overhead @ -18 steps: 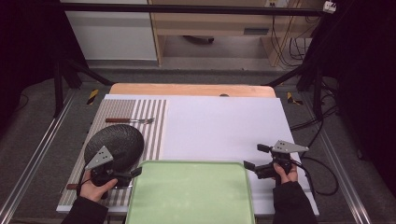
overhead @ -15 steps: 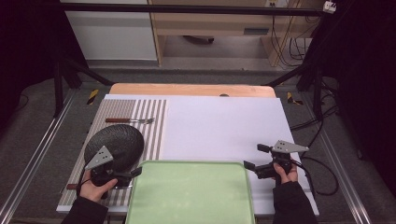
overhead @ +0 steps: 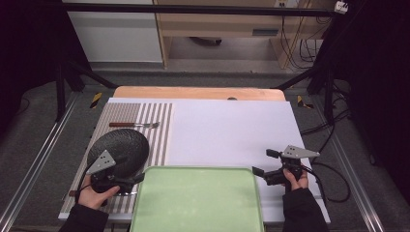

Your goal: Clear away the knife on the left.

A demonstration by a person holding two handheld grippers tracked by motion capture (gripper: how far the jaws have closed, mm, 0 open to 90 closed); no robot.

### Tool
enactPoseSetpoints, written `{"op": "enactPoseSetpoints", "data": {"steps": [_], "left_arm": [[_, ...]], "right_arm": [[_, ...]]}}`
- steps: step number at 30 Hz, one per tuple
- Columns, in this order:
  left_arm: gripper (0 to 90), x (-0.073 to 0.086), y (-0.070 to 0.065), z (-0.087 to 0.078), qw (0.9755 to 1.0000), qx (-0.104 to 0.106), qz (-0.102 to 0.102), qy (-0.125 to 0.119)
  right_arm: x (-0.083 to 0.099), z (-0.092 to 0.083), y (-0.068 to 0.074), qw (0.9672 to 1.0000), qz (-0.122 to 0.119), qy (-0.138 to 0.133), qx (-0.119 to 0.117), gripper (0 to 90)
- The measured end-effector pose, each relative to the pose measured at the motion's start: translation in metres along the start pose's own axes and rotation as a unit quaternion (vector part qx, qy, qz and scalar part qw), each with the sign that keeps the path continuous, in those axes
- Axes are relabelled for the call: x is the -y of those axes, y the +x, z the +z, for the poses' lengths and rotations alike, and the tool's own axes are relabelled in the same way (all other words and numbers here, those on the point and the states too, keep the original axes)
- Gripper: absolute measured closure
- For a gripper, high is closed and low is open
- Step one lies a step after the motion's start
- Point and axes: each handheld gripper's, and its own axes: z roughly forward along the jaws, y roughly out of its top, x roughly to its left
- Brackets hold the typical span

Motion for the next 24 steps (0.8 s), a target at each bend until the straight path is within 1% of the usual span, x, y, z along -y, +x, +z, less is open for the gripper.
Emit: {"op": "enactPoseSetpoints", "data": {"steps": [1, 4, 6, 7, 9, 10, 11, 12, 13, 14, 19, 22, 23, 24], "left_arm": [[1.8, -0.001, 0.001, -0.003, 0.9999, -0.005, 0.005, 0.008], [1.8, -0.001, 0.002, -0.006, 0.9999, -0.004, 0.008, 0.014], [1.8, -0.002, 0.004, -0.011, 0.9996, -0.005, 0.013, 0.024], [1.8, -0.002, 0.004, -0.011, 0.9996, -0.005, 0.013, 0.024], [1.8, -0.001, 0.006, -0.015, 0.9989, -0.006, 0.017, 0.043], [1.8, -0.001, 0.006, -0.015, 0.9989, -0.006, 0.017, 0.043], [1.7, -0.001, 0.007, -0.018, 0.9984, -0.007, 0.022, 0.052], [1.7, -0.001, 0.007, -0.018, 0.9984, -0.007, 0.022, 0.052], [1.7, -0.001, 0.008, -0.019, 0.998, -0.007, 0.023, 0.058], [1.4, -0.001, 0.008, -0.021, 0.9974, -0.013, 0.029, 0.065], [1.4, -0.001, 0.009, -0.027, 0.9968, -0.019, 0.034, 0.07], [1.4, 0.0, 0.011, -0.031, 0.9967, -0.022, 0.032, 0.072], [1.4, 0.0, 0.012, -0.035, 0.996, -0.03, 0.034, 0.077], [1.4, 0.0, 0.012, -0.035, 0.996, -0.03, 0.034, 0.077]], "right_arm": [[0.0, 0.0, 0.0, 1.0, 0.0, 0.001, 0.001, 0.2], [0.0, 0.0, 0.0, 1.0, -0.002, 0.002, 0.002, 0.2], [0.0, 0.0, 0.001, 1.0, -0.001, 0.002, 0.001, 0.2], [0.0, 0.0, 0.001, 1.0, -0.001, 0.002, 0.001, 0.2], [0.0, 0.001, 0.001, 1.0, -0.002, 0.002, 0.001, 0.2], [0.0, 0.001, 0.001, 1.0, -0.002, 0.002, 0.001, 0.2], [0.0, 0.001, 0.001, 1.0, -0.003, 0.002, 0.001, 0.3], [0.0, 0.001, 0.001, 1.0, -0.003, 0.002, 0.001, 0.3], [0.0, 0.001, 0.001, 1.0, -0.003, 0.003, 0.002, 0.3], [0.0, 0.001, 0.001, 1.0, -0.002, 0.004, 0.001, 0.2], [0.0, 0.001, 0.001, 1.0, -0.002, 0.004, 0.001, 0.2], [0.0, 0.001, 0.001, 1.0, -0.002, 0.003, 0.001, 0.2], [0.0, 0.001, 0.001, 1.0, -0.002, 0.005, 0.001, 0.2], [0.0, 0.001, 0.001, 1.0, -0.002, 0.005, 0.001, 0.2]]}}
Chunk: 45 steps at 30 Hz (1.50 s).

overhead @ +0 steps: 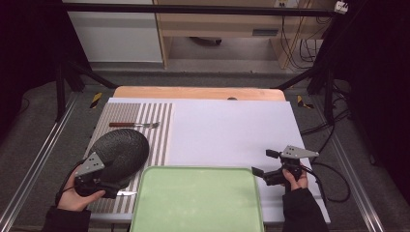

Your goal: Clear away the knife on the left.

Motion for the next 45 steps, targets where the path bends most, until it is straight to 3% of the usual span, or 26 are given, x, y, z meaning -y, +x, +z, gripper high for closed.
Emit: {"op": "enactPoseSetpoints", "data": {"steps": [16, 23, 30, 36, 40, 45], "left_arm": [[1.4, 0.016, 0.01, -0.026, 0.9997, -0.013, -0.003, 0.02], [1.4, 0.026, 0.015, -0.031, 0.9986, -0.013, -0.006, 0.051], [1.4, 0.031, 0.021, -0.04, 0.9982, -0.016, -0.016, 0.055], [2.9, 0.038, 0.024, -0.041, 0.9968, -0.015, -0.018, 0.077], [4.2, 0.043, 0.025, -0.04, 0.9934, -0.022, -0.001, 0.113], [9.0, 0.046, 0.026, -0.04, 0.9914, -0.024, 0.008, 0.128]], "right_arm": [[0.0, 0.0, 0.0, 1.0, 0.0, 0.002, 0.0, 0.2], [0.001, 0.001, 0.0, 1.0, -0.002, 0.003, 0.0, 0.3], [0.0, 0.001, 0.0, 1.0, 0.0, 0.002, 0.0, 0.3], [0.0, 0.001, 0.0, 1.0, -0.001, 0.002, 0.0, 0.2], [0.001, 0.001, 0.0, 1.0, -0.001, 0.003, 0.001, 0.3], [0.001, 0.001, 0.0, 1.0, -0.002, 0.004, 0.001, 0.2]]}}
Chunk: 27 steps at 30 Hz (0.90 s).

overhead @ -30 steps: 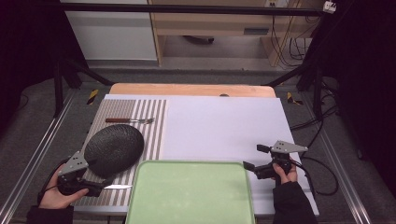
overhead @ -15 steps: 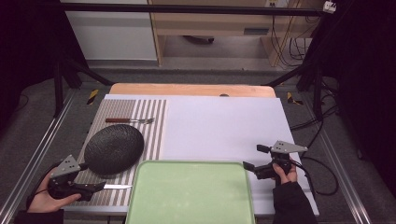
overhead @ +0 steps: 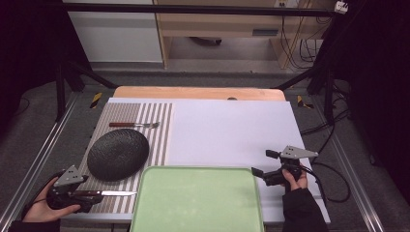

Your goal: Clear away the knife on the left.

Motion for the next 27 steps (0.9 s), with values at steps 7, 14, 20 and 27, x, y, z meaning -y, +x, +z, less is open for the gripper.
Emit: {"op": "enactPoseSetpoints", "data": {"steps": [7, 14, 20, 27], "left_arm": [[23.0, 0.004, 0.004, 0.001, 0.9997, -0.005, 0.009, 0.024], [38.1, 0.006, 0.006, 0.006, 0.9988, 0.0, 0.032, 0.037], [46.1, 0.005, 0.007, 0.009, 0.9982, 0.002, 0.043, 0.041], [55.5, 0.007, 0.007, 0.011, 0.9973, 0.017, 0.052, 0.05]], "right_arm": [[0.0, 0.0, 0.0, 1.0, 0.0, 0.001, 0.0, 0.2], [0.0, 0.0, 0.0, 1.0, 0.001, 0.0, 0.0, 0.3], [0.0, 0.0, 0.0, 1.0, 0.001, 0.001, 0.0, 0.3], [0.0, 0.0, 0.0, 1.0, 0.0, 0.0, -0.001, 0.2]]}}
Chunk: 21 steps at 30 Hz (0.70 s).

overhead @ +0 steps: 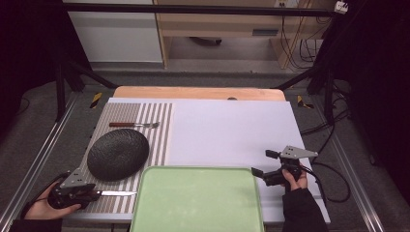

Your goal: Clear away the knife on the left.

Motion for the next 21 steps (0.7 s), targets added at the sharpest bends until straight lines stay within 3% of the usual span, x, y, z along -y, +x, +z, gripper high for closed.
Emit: {"op": "enactPoseSetpoints", "data": {"steps": [6, 8, 21], "left_arm": [[57.2, -0.001, -0.0016, -0.0007, 0.9999, 0.004, 0.007, 0.006], [58.6, -0.0016, -0.0041, -0.0017, 0.9996, 0.005, 0.024, 0.013], [67.7, -0.0041, -0.0079, -0.0057, 0.9974, 0.02, 0.063, 0.03]], "right_arm": [[-0.0001, -0.0002, -0.0001, 1.0, -0.001, 0.0, 0.0, 0.2], [-0.0001, -0.0002, 0.0, 1.0, 0.0, 0.0, 0.0, 0.2], [-0.0002, -0.0005, -0.0001, 1.0, 0.0, 0.0, 0.0, 0.2]]}}
